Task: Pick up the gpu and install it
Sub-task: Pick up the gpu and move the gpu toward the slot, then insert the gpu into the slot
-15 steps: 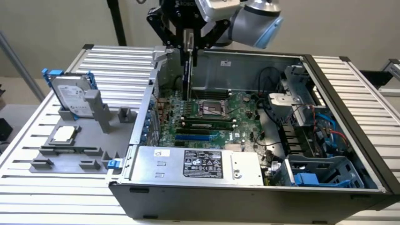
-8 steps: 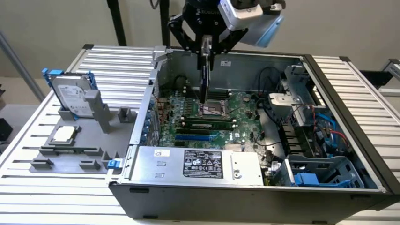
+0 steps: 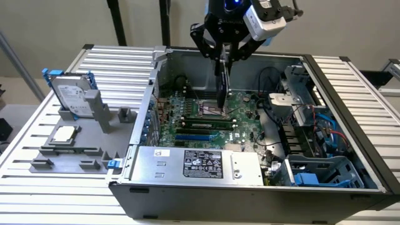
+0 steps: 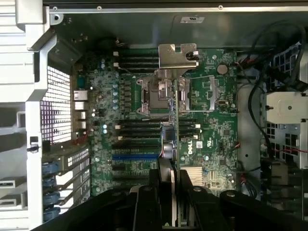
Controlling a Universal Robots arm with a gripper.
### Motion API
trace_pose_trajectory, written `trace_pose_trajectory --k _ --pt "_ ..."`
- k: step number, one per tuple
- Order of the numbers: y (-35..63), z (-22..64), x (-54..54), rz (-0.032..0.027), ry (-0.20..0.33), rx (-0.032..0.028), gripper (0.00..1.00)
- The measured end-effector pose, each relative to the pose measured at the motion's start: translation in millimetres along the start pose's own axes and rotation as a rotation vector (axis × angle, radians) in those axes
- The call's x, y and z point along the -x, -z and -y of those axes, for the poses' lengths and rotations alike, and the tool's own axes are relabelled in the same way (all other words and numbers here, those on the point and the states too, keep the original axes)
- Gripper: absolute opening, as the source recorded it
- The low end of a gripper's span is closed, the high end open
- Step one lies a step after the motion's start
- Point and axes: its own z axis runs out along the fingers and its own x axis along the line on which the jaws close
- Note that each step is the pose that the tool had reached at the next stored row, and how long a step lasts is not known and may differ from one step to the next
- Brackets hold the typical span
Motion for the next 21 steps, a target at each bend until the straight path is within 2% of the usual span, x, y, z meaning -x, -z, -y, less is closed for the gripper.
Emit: trace_pose_trajectory --k 2,5,21 --pt "-3.7 -0.3 8.7 0.0001 0.000 -0.0030 0.28" --pt "-9.3 -0.6 18.5 0.0000 0.000 -0.0041 0.28" --pt "-9.7 -0.6 19.3 0.0000 0.000 -0.0043 0.28"
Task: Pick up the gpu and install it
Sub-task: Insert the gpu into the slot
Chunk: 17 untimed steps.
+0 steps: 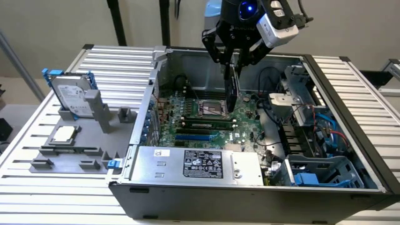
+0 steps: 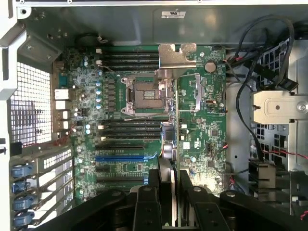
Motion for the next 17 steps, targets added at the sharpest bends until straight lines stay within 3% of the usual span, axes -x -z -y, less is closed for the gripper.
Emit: trace_pose_trajectory --k 9,17 --pt "0.0 0.0 0.0 0.0001 0.007 0.0000 0.28" --pt "-1.1 0.1 -0.1 -0.0057 0.150 0.0032 0.28"
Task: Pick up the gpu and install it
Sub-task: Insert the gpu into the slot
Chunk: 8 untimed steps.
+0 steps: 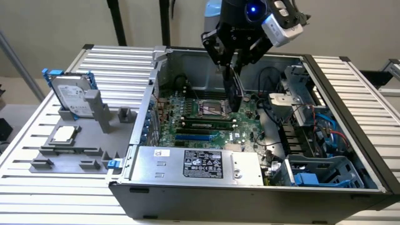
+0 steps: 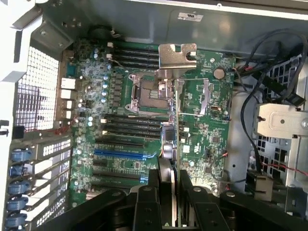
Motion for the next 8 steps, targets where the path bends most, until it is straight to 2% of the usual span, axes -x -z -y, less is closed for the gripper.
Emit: trace_pose_trajectory --k 8 --pt "-1.4 0.0 0.0 -0.0068 0.145 0.0028 0.28"
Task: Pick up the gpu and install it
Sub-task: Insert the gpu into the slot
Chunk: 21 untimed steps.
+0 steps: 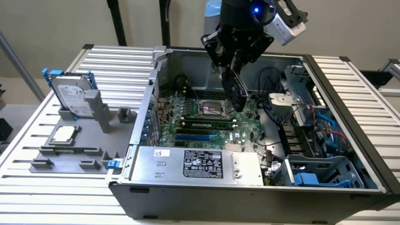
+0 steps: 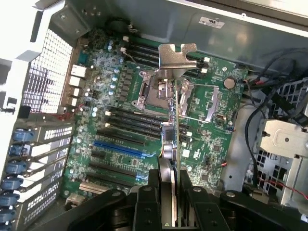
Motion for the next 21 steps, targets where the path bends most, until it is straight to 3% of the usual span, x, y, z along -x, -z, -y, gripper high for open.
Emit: trace_pose_trajectory --k 21 --pt "-4.2 0.2 -0.1 -0.0173 0.381 0.0079 0.28"
